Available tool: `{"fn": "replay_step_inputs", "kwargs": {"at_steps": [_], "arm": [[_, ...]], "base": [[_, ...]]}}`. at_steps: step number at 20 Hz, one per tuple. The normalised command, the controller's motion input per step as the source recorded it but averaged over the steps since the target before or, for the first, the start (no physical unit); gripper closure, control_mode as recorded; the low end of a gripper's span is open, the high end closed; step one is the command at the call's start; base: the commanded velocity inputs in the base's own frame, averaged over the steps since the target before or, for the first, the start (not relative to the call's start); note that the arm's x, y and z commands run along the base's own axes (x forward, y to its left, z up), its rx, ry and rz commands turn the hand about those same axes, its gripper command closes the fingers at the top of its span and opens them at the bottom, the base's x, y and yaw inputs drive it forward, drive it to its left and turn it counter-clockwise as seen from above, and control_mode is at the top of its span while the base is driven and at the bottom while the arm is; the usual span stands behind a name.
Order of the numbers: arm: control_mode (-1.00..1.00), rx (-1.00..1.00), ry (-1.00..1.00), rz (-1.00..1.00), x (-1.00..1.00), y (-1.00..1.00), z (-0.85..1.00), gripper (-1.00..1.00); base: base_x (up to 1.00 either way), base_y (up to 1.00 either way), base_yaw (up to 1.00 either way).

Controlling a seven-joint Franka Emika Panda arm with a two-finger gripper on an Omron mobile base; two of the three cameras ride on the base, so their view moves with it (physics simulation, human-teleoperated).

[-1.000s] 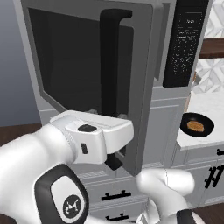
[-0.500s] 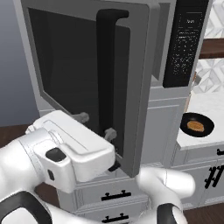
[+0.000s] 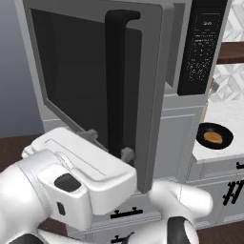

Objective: Open the microwave, place the bowl with waffle inside the microwave, then close the microwave door and turn it on.

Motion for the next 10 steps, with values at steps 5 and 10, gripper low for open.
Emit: {"fn": "replay_step_inputs", "kwargs": {"at_steps": [5, 10], "arm": [[-1.0, 0.0, 0.13, 0.68, 0.0, -0.43, -0.13, -1.0], [-1.0, 0.0, 0.17, 0.65, -0.11, -0.54, -0.17, -1.0]], "base": [[0.0, 0.0, 0.0], [0.0, 0.0, 0.0]]}}
